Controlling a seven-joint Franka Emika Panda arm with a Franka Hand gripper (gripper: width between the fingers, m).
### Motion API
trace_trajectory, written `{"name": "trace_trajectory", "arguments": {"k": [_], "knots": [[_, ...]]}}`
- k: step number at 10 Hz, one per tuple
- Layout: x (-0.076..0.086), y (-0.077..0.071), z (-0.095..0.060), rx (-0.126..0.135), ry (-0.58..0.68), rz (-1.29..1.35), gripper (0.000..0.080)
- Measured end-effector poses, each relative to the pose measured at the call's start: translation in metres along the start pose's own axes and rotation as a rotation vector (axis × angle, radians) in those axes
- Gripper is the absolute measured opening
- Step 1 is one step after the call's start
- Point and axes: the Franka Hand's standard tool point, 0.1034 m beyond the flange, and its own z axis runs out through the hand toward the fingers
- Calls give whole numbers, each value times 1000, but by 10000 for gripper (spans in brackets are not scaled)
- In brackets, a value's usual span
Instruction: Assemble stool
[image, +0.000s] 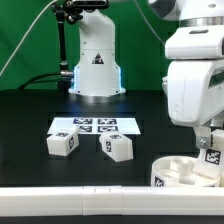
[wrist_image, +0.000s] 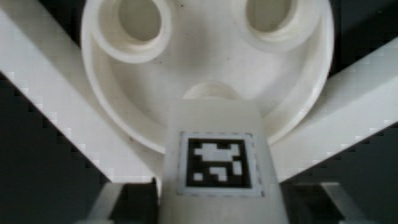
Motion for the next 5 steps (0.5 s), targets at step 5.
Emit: {"name": "trace_trajectory", "arguments": {"k": [5], "knots": [[0, 0, 0, 1, 1, 185, 337]]}}
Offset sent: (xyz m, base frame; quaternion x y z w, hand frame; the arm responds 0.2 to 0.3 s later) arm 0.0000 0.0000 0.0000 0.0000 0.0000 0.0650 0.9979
